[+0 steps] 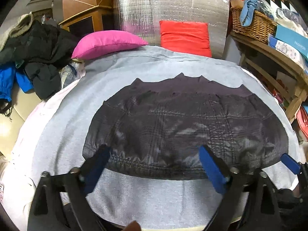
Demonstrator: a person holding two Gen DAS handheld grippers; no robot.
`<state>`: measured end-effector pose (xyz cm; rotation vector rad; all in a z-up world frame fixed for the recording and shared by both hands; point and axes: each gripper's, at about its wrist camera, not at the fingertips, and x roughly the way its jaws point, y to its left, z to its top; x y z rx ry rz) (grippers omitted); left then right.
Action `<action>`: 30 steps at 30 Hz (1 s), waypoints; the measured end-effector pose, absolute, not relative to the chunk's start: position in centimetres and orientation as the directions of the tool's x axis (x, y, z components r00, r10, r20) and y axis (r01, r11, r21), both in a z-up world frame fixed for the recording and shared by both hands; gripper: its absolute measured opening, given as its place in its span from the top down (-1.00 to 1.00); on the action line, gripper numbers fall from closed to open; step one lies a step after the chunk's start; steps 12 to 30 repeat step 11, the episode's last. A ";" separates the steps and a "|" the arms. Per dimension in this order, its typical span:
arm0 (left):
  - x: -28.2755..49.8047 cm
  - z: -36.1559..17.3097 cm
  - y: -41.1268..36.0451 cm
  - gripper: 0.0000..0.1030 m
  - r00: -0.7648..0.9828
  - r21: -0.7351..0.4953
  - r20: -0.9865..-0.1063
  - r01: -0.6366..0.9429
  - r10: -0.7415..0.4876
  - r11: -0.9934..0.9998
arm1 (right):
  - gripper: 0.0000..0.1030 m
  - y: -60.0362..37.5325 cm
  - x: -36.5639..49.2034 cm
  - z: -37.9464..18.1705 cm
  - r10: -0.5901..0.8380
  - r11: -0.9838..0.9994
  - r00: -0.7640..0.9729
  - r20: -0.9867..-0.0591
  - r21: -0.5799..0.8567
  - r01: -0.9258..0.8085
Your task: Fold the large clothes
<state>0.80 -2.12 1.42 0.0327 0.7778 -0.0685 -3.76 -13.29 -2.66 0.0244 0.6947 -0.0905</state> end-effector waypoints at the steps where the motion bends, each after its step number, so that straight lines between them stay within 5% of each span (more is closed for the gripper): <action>1: 0.6 1.7 -2.1 -0.90 0.714 -0.007 -0.698 0.078 -0.061 0.997 | -0.78 -13.2 -3.8 -2.6 -0.085 0.995 0.764 -0.640 -0.018 0.096; 30: 0.1 2.8 -2.8 -0.93 0.731 -0.019 -0.677 0.099 -0.085 0.995 | -0.80 -13.7 -4.3 -1.8 -0.093 0.994 0.773 -0.628 -0.016 0.106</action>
